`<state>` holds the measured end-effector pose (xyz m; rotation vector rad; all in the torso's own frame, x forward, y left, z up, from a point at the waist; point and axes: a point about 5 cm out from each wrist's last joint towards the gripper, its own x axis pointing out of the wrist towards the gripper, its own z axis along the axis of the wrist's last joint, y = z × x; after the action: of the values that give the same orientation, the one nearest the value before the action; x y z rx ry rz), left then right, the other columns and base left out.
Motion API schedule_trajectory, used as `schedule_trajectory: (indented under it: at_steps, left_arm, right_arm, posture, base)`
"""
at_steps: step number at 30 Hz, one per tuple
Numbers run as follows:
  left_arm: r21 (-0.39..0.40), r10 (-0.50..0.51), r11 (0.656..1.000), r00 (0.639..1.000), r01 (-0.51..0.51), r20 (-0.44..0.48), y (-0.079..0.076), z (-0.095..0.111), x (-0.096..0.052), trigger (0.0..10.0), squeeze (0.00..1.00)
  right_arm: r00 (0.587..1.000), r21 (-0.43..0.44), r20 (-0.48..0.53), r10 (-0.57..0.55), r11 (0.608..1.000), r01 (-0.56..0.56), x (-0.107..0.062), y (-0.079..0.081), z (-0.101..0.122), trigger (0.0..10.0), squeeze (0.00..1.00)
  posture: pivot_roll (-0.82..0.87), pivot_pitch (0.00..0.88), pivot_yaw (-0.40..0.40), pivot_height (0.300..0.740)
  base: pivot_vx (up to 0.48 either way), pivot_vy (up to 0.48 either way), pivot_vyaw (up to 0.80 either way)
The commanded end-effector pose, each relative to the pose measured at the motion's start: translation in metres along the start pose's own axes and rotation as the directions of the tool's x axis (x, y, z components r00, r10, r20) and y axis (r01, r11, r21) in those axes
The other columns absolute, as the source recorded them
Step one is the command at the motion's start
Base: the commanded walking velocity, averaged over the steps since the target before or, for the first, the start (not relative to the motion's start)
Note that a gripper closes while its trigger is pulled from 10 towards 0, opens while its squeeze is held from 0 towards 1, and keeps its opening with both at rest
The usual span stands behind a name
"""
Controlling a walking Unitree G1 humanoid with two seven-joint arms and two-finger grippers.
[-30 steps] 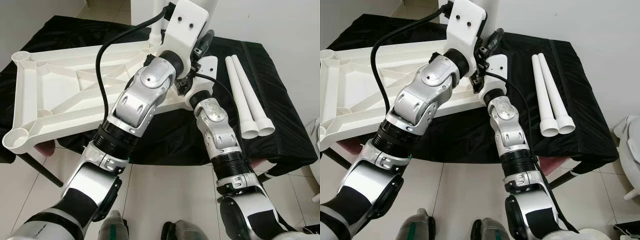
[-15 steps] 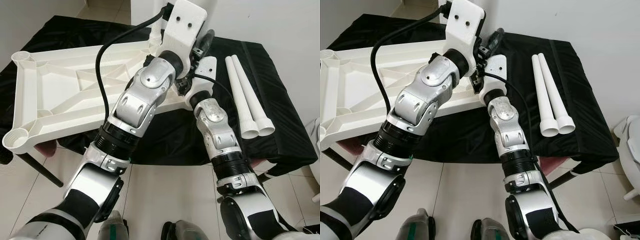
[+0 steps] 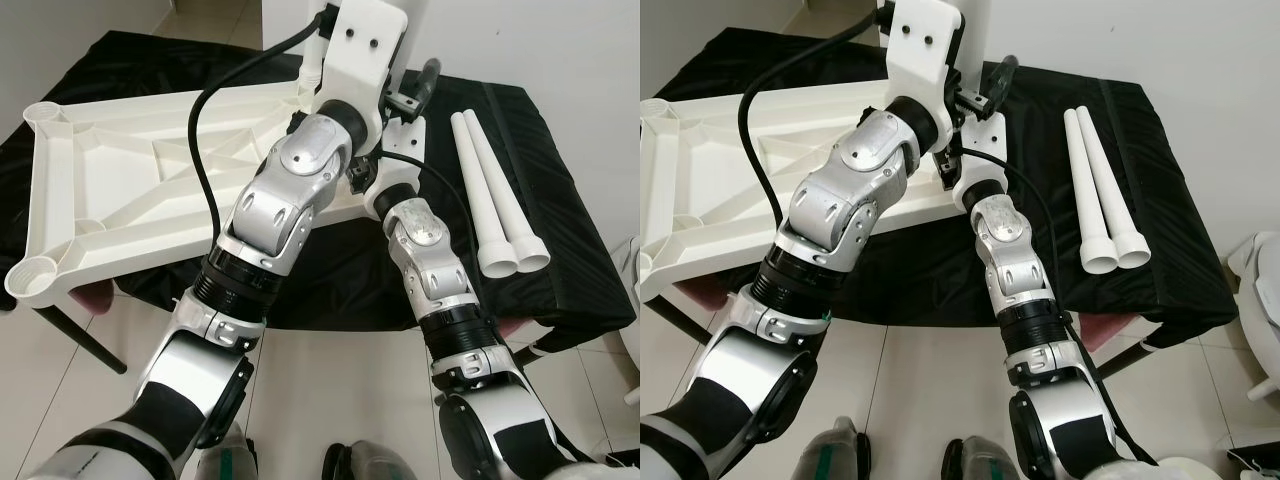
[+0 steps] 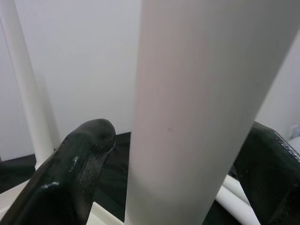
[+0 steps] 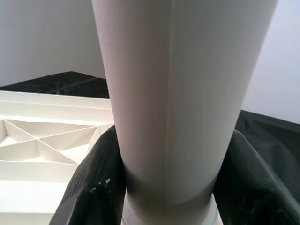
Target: Building children table
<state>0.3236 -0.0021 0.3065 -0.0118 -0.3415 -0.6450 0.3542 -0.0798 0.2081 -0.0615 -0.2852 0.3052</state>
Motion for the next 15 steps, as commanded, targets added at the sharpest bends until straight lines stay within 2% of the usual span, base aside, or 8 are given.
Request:
schedule_trajectory:
  at_steps: [1, 2, 4, 12, 13, 15]
  left_arm:
    - [-0.048, -0.094, 0.994, 0.995, 0.096, 0.044, -0.009, 0.014, 0.001, 10.0, 0.0]
    - [-0.048, -0.094, 0.994, 0.995, 0.096, 0.044, -0.009, 0.014, 0.001, 10.0, 0.0]
    - [-0.083, -0.114, 0.989, 0.989, 0.122, 0.094, -0.006, 0.03, -0.001, 10.0, 0.0]
    - [-0.062, -0.104, 0.992, 0.984, 0.114, 0.145, 0.0, 0.047, -0.003, 10.0, 0.0]
    - [-0.064, -0.098, 0.992, 0.983, 0.109, 0.154, 0.001, 0.049, -0.004, 9.3, 0.0]
    - [-0.064, -0.098, 0.992, 0.983, 0.109, 0.154, 0.001, 0.049, -0.004, 9.3, 0.0]
  right_arm:
    - [1.0, -0.018, 0.025, 0.004, 1.0, -0.003, 0.003, 0.001, 0.005, 10.0, 0.0]
    - [1.0, -0.018, 0.025, 0.004, 1.0, -0.003, 0.003, 0.001, 0.005, 10.0, 0.0]
    - [1.0, -0.024, 0.02, 0.001, 1.0, 0.0, 0.003, 0.0, 0.004, 10.0, 0.0]
    - [1.0, -0.027, 0.013, -0.008, 1.0, 0.008, 0.002, -0.002, 0.002, 10.0, 0.0]
    - [1.0, -0.027, 0.014, -0.009, 1.0, 0.009, 0.002, -0.002, 0.002, 10.0, 0.0]
    - [1.0, -0.027, 0.014, -0.009, 1.0, 0.009, 0.002, -0.002, 0.002, 10.0, 0.0]
  posture:
    - [0.04, 0.0, -0.055, 0.74]
    - [0.04, 0.0, -0.055, 0.74]
    - [0.05, 0.0, -0.054, 0.74]
    - [0.05, 0.0, -0.054, 0.74]
    - [0.05, 0.0, -0.054, 0.74]
    - [0.05, 0.0, -0.054, 0.74]
  base:
    - [0.0, 0.0, 0.0]
    - [0.0, 0.0, 0.0]
    - [0.0, 0.0, 0.0]
    - [0.0, 0.0, 0.0]
    - [0.0, 0.0, 0.0]
    - [0.0, 0.0, 0.0]
